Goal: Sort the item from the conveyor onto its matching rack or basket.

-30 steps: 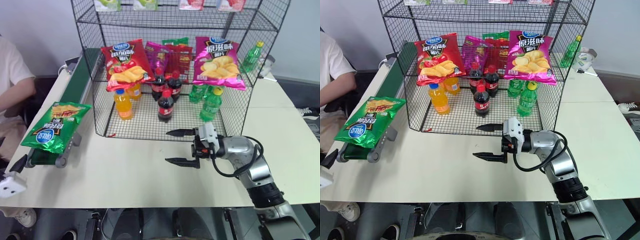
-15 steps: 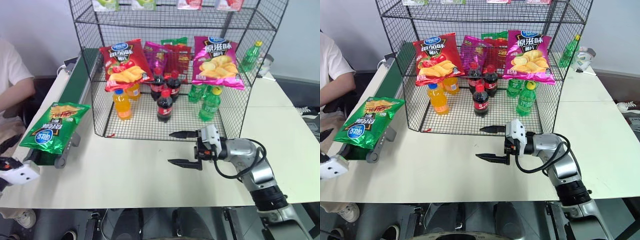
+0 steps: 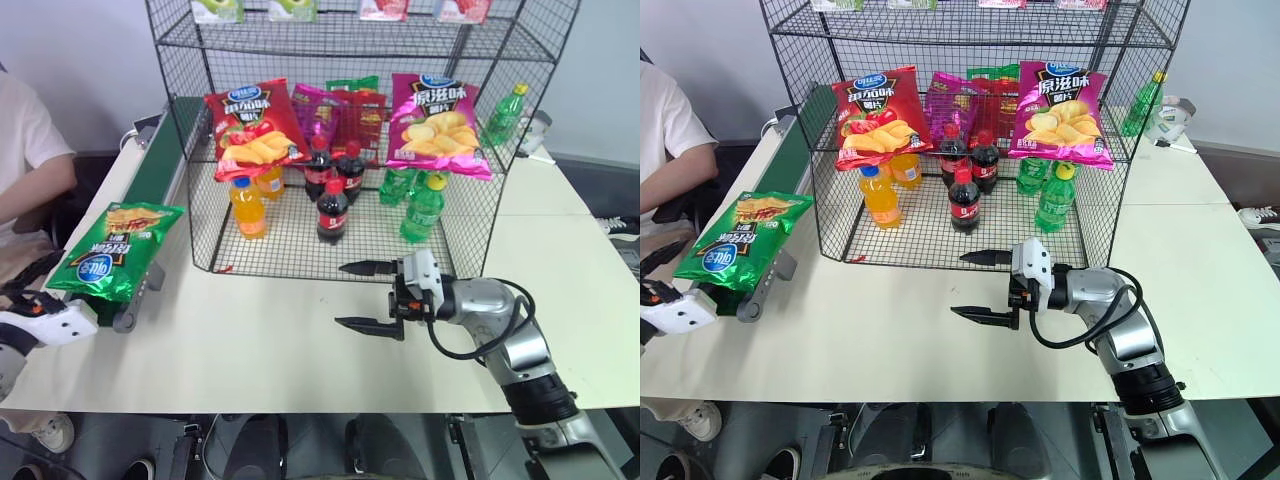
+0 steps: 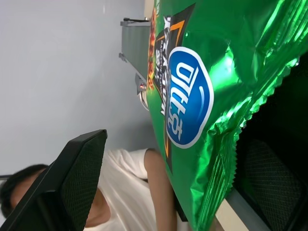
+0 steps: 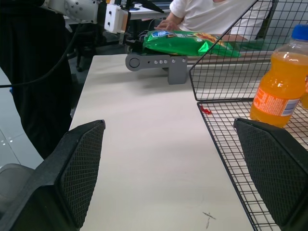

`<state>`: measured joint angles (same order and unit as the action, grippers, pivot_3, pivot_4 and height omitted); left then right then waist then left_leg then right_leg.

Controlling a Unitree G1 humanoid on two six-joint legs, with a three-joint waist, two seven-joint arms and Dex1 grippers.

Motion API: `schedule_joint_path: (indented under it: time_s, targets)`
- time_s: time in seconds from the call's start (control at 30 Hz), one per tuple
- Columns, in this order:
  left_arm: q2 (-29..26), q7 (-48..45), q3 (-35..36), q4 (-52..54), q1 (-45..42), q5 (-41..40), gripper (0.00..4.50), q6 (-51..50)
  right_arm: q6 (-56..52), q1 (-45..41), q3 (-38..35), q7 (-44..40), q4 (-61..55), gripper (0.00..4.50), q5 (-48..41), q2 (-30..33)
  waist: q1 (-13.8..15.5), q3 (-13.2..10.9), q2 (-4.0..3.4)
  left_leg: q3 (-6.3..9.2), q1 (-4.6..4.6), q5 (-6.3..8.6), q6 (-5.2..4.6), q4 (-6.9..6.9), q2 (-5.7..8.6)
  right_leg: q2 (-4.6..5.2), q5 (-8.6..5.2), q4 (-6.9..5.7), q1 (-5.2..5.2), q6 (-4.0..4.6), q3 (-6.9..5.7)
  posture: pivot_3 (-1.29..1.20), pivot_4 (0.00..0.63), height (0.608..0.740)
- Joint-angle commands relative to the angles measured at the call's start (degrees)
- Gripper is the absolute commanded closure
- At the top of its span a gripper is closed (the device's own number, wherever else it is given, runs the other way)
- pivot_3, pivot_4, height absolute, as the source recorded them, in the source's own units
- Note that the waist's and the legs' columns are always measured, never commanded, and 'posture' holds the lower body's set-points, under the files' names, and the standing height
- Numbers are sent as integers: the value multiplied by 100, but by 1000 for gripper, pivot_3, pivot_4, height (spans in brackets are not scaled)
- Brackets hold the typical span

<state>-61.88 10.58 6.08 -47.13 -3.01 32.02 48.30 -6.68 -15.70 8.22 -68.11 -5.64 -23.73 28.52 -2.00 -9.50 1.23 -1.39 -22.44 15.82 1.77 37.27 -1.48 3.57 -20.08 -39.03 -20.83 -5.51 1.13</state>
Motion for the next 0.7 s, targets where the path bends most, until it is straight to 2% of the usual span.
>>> schedule_joint_path:
  time_s: [0.03, 0.37, 0.5, 0.7]
  targets:
    - [-42, 26, -194, -117, -212, 21, 0, -13, 89, 36, -82, 28, -307, 34, -45, 55, 6, 0, 0, 0, 0, 0, 0, 1, 0, 0, 0, -1, 0, 0, 0, 0, 150, 739]
    - [-17, 134, -487, -250, -443, 9, 0, -54, 87, 19, -72, 64, -311, 34, -26, 64, 79, 0, 0, -3, 0, 0, 0, 4, 0, -1, 0, -4, -2, 0, 0, 0, 150, 739]
    - [-65, 249, -364, -96, -124, -164, 0, 74, 100, 19, -73, 41, -286, 34, -27, 68, 89, 0, 0, -6, 0, 0, 0, 4, -1, 0, 0, -4, -4, 0, 0, 0, 150, 739]
    - [-169, 668, 403, 845, 1042, -457, 0, 87, 174, 26, -71, 15, -219, 34, 1, 74, 78, 0, 0, -16, 0, 0, 0, -1, -6, 3, 0, -6, -14, 0, 2, 0, 150, 739]
